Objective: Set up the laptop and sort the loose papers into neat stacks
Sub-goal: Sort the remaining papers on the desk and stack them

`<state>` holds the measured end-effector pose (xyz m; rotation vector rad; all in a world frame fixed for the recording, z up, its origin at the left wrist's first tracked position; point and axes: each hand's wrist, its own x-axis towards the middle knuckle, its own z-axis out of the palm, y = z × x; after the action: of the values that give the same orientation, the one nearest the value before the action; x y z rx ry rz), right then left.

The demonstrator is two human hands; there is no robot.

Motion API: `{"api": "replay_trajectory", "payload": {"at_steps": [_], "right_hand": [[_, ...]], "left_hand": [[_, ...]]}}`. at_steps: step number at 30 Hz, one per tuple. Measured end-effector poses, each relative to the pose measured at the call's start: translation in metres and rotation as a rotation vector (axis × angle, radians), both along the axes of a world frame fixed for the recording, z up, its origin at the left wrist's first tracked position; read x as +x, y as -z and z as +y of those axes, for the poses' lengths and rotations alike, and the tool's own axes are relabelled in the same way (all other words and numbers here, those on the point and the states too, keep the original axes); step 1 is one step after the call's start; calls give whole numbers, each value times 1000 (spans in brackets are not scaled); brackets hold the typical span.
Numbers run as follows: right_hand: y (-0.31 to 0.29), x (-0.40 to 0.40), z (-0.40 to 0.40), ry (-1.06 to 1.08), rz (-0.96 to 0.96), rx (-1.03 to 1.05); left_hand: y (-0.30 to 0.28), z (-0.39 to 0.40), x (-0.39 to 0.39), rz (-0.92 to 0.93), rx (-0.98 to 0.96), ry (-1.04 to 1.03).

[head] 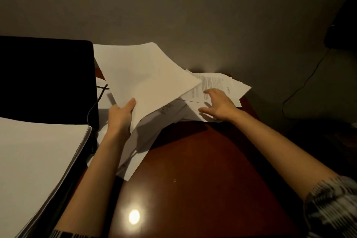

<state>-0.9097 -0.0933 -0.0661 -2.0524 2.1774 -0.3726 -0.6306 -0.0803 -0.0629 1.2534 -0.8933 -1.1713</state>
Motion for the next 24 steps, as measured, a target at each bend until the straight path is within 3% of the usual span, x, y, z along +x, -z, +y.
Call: {"api": "replay_trajectory", "payload": {"at_steps": [2, 5, 8, 16, 19, 24], "right_hand": [[0, -7, -19, -35, 96, 103], [9, -11, -41, -25, 67, 203], [20, -6, -41, -13, 70, 121], [12, 18, -25, -210, 589, -69], [11, 11, -22, -111, 401, -148], [-13, -6, -25, 252, -328, -184]], "left_hand": [[0, -2, 1, 2, 15, -6], [-1, -6, 3, 31, 54, -31], [2, -12, 5, 61, 76, -34], [3, -13, 3, 88, 112, -8], [4, -11, 4, 39, 136, 16], [-3, -5, 20, -40, 182, 317]]}}
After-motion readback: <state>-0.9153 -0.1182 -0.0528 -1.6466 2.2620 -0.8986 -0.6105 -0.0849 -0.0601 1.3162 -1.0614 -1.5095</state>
